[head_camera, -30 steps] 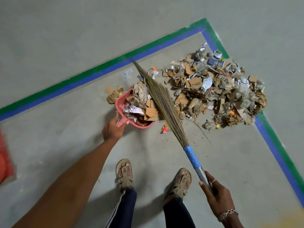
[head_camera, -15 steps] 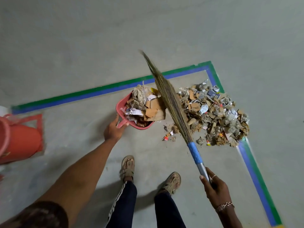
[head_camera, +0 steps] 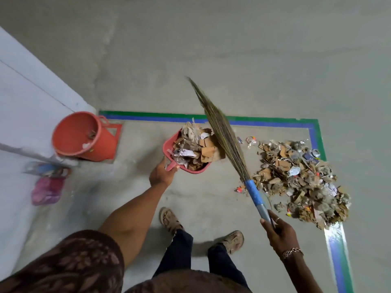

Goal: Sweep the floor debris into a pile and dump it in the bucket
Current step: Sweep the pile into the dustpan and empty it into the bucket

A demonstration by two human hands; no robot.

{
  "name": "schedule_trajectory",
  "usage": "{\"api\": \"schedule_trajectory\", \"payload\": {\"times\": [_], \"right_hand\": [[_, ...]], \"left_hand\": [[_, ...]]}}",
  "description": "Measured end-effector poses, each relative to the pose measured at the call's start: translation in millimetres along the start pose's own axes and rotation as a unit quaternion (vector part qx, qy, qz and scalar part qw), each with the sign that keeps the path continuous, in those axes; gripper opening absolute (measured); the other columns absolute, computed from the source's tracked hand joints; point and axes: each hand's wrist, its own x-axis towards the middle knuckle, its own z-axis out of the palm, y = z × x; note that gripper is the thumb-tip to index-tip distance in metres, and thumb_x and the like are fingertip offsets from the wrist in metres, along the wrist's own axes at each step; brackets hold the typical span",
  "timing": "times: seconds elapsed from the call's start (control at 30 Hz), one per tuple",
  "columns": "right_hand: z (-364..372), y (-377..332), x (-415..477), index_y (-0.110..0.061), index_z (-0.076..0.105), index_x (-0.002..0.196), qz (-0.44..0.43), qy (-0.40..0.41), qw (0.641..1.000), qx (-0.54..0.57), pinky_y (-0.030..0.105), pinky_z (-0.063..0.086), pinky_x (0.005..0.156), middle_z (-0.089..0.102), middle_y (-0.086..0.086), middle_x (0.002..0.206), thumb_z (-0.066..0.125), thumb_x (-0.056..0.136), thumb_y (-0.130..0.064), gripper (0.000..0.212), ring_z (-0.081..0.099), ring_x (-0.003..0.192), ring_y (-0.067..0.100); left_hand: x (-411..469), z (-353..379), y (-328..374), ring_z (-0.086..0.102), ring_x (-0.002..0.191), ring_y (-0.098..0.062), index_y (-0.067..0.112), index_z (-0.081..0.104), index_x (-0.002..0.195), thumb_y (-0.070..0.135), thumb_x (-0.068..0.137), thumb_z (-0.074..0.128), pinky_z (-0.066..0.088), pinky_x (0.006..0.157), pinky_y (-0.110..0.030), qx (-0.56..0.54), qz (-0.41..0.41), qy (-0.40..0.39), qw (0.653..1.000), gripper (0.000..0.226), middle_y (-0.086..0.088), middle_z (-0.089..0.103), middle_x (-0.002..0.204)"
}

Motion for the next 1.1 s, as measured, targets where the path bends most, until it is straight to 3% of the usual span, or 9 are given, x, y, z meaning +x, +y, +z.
{"api": "schedule_trajectory", "payload": {"times": [0.2, 0.47, 0.6, 0.77, 1.1], "right_hand": [[25.5, -55.4, 10.3, -0.029, 0.059, 0.135, -0.059, -0.056, 0.993, -0.086, 0.041, 0.052, 0.05, 0.06, 0.006, 0.054, 0.068, 0.089, -0.044, 0.049, 0.06, 0.048, 0.022], [94.3, -149.8, 7.1, -0.029, 0.062, 0.132, -0.139, -0.113, 0.977, -0.115, 0.035, 0.049, 0.045, 0.054, -0.003, 0.05, 0.069, 0.09, -0.038, 0.043, 0.052, 0.04, 0.009], [130.1, -197.6, 5.5, -0.03, 0.062, 0.131, -0.163, -0.122, 0.969, -0.141, 0.037, 0.052, 0.047, 0.056, -0.003, 0.05, 0.069, 0.09, -0.038, 0.042, 0.055, 0.041, 0.011], [170.2, -236.1, 8.8, -0.036, 0.062, 0.129, -0.172, -0.148, 0.963, -0.142, 0.029, 0.046, 0.043, 0.054, -0.002, 0.049, 0.068, 0.09, -0.042, 0.04, 0.051, 0.038, 0.009], [252.6, -327.4, 19.4, -0.03, 0.061, 0.132, -0.213, -0.193, 0.947, -0.142, 0.029, 0.046, 0.041, 0.052, -0.002, 0.047, 0.068, 0.091, -0.037, 0.042, 0.048, 0.038, 0.009]], "left_hand": [[-7.0, -80.7, -66.3, 0.064, 0.109, -0.04, 0.036, 0.05, 0.141, 0.065, 0.08, 0.067, 0.055, 0.087, -0.043, 0.03, -0.029, 0.023, 0.999, 0.07, -0.009, 0.07, 0.12], [-8.0, -155.0, -154.8, 0.062, 0.111, -0.039, 0.038, 0.052, 0.139, 0.061, 0.083, 0.068, 0.051, 0.086, -0.041, -0.034, -0.04, 0.075, 0.996, 0.063, -0.009, 0.07, 0.121], [-2.3, -181.5, -200.4, 0.062, 0.113, -0.038, 0.039, 0.047, 0.145, 0.067, 0.08, 0.064, 0.049, 0.089, -0.041, -0.077, -0.071, 0.091, 0.99, 0.074, -0.01, 0.068, 0.124], [9.9, -208.7, -244.2, 0.062, 0.117, -0.034, 0.037, 0.042, 0.15, 0.072, 0.077, 0.063, 0.051, 0.095, -0.041, -0.11, -0.105, 0.103, 0.983, 0.083, -0.007, 0.066, 0.131], [49.0, -269.8, -324.9, 0.063, 0.116, -0.034, 0.035, 0.043, 0.149, 0.077, 0.069, 0.06, 0.053, 0.094, -0.044, -0.145, -0.146, 0.142, 0.968, 0.091, -0.008, 0.067, 0.128]]}}
